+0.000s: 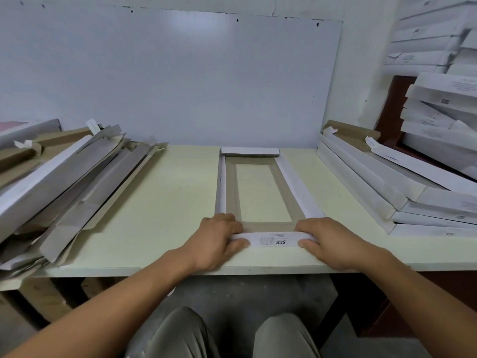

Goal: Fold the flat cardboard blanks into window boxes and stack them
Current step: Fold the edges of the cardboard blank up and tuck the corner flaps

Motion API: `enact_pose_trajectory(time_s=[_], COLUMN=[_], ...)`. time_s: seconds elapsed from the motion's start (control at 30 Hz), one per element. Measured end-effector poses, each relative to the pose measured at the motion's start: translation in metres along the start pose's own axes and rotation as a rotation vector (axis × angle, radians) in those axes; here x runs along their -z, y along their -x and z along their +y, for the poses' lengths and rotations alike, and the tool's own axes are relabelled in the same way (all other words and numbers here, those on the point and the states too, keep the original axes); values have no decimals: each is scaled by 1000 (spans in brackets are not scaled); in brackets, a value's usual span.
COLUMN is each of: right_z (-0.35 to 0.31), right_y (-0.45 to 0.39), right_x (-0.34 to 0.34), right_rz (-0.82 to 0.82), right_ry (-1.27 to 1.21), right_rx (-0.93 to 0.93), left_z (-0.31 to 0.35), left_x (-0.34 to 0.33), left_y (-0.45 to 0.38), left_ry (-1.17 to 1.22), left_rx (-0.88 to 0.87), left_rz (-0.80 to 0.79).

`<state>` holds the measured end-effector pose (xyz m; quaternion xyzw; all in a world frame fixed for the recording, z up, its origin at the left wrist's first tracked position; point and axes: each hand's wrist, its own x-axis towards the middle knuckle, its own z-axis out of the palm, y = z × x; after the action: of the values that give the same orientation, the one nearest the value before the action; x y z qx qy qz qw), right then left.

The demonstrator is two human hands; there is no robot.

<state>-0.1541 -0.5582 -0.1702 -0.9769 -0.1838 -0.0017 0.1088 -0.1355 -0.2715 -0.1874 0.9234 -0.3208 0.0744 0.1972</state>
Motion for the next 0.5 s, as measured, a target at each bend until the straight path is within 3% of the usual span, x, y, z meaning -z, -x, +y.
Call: enact_pose_trajectory(time_s=[0.1, 0.23, 0.33, 0.5], right_z=[-20, -44, -36, 3], right_y=[-4, -6, -12, -14], right_x=[-11, -26, -5, 52], right_rz=[-13, 216, 362, 397], right_ry=[164, 381, 535, 807], right_rx=[20, 89, 159, 294], left_z=[4, 20, 32, 17], left_x=[-4, -7, -3, -7], left_y=[-2, -7, -4, 12], left_ry=[-52, -67, 94, 156], left_rx=[38, 49, 25, 70], left_rz=[34, 124, 207, 300])
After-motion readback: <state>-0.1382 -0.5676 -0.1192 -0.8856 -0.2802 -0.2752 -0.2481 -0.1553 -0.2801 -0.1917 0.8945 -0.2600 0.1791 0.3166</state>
